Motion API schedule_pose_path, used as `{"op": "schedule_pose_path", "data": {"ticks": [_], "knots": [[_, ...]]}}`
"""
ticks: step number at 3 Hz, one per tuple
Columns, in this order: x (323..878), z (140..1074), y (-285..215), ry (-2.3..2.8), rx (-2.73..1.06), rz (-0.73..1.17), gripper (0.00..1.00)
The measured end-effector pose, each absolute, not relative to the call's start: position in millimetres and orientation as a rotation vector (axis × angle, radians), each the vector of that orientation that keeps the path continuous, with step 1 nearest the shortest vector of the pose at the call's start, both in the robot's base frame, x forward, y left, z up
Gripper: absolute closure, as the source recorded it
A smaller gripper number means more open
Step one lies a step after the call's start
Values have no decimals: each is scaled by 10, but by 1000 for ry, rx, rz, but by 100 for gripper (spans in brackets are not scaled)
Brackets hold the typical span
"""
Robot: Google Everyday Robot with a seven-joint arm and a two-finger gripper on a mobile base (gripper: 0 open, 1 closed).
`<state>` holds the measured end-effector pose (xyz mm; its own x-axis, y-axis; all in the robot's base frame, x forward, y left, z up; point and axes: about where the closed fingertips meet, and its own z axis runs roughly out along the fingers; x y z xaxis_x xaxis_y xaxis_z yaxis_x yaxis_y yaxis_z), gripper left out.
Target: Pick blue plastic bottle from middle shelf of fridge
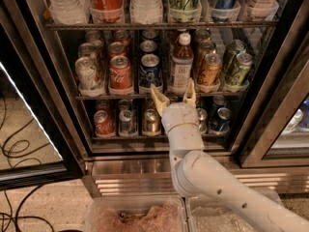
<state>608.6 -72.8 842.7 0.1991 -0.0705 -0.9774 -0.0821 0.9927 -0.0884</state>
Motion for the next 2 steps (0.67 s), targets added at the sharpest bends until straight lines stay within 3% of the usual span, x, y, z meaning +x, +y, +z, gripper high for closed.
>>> {"op": "schedule_pose_path", "data": {"ticks": [1, 2], "knots": [[6125, 8424, -787, 1367, -108, -11, 29], [6192, 8488, -899, 1345, -74, -39, 39]]}}
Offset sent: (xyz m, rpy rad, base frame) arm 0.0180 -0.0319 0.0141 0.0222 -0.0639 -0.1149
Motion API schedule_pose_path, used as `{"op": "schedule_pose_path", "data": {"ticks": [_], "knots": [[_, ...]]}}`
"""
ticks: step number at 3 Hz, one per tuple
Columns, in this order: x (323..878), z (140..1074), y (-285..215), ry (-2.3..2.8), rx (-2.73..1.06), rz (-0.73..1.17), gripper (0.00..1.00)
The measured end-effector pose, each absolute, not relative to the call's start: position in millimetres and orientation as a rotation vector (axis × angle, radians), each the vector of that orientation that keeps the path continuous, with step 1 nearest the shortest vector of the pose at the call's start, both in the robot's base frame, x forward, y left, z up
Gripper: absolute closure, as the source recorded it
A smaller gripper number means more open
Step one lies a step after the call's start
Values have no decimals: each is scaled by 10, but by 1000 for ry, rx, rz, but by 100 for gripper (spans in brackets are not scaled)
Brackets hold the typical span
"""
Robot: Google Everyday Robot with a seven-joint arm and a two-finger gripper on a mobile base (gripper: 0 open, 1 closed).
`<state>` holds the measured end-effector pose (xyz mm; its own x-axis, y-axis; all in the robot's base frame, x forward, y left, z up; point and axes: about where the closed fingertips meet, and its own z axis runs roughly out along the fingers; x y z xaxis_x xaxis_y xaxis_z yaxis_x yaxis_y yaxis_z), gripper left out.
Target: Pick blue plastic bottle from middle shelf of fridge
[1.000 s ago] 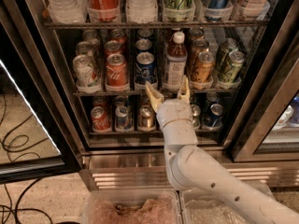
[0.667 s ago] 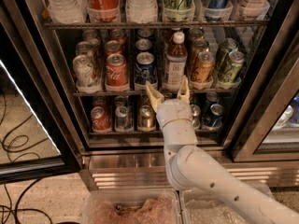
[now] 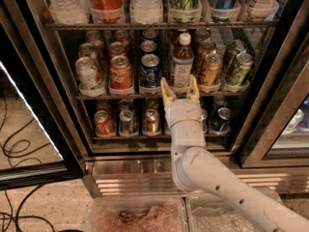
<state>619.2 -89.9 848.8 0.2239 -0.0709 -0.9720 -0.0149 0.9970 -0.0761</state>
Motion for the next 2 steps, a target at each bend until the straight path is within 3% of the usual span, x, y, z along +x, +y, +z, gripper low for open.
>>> {"op": "schedule_pose_path", "data": {"ticks": [2], "knots": [[6289, 8598, -972, 1311, -61, -61, 28]]}}
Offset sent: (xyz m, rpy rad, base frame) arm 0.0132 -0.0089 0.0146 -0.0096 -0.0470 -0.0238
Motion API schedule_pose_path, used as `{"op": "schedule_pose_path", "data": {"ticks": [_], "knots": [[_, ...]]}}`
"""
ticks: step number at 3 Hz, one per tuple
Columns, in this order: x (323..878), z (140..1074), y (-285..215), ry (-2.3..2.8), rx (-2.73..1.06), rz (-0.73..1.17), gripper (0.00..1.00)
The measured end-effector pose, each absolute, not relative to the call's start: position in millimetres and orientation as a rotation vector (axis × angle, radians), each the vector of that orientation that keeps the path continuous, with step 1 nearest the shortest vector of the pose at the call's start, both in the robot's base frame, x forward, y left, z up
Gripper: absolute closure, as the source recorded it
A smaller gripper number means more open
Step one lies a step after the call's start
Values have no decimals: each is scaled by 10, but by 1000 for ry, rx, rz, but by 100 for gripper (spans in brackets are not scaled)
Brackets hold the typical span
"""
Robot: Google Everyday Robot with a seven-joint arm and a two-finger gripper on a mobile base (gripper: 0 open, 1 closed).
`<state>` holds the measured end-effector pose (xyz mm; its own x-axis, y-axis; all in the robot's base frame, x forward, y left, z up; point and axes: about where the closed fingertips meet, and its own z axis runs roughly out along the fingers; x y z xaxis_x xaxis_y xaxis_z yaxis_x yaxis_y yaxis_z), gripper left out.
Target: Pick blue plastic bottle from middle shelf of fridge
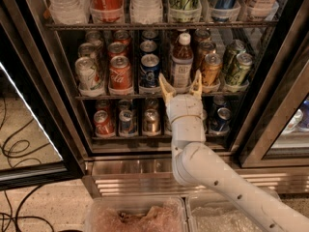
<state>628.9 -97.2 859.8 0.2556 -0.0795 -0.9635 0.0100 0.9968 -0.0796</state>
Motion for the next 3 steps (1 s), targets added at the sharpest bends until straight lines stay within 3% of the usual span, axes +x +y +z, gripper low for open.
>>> {"op": "schedule_pose_path", "data": {"ticks": [3], "knots": [[6733, 8526, -996, 1318, -67, -82, 32]]}}
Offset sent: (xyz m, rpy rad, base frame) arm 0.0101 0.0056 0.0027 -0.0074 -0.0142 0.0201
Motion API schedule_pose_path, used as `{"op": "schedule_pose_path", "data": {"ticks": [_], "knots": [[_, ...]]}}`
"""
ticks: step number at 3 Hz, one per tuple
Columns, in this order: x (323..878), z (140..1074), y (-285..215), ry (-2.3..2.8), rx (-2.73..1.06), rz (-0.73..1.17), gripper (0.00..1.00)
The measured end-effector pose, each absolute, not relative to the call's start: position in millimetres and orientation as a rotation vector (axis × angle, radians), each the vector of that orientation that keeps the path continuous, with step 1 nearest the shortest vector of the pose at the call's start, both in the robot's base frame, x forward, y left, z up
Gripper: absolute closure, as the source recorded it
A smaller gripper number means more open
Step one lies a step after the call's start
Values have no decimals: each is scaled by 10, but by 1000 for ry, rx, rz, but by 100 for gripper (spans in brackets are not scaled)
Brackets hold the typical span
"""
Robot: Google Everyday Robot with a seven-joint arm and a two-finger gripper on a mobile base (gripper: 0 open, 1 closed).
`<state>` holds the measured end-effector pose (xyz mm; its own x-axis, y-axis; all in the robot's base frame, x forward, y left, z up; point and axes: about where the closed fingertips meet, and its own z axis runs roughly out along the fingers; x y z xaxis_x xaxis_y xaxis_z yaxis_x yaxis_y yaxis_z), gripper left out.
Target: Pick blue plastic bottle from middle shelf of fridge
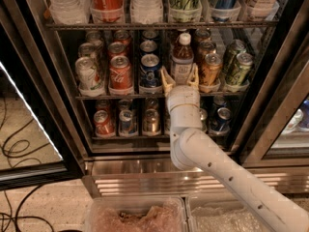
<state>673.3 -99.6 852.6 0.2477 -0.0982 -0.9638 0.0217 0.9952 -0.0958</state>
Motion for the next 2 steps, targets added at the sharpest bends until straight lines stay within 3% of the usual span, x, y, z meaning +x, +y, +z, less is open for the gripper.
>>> {"op": "schedule_pose_path", "data": {"ticks": [1, 2], "knots": [[6788, 8532, -986, 1316, -65, -80, 33], [6789, 8532, -986, 1316, -65, -80, 52]]}}
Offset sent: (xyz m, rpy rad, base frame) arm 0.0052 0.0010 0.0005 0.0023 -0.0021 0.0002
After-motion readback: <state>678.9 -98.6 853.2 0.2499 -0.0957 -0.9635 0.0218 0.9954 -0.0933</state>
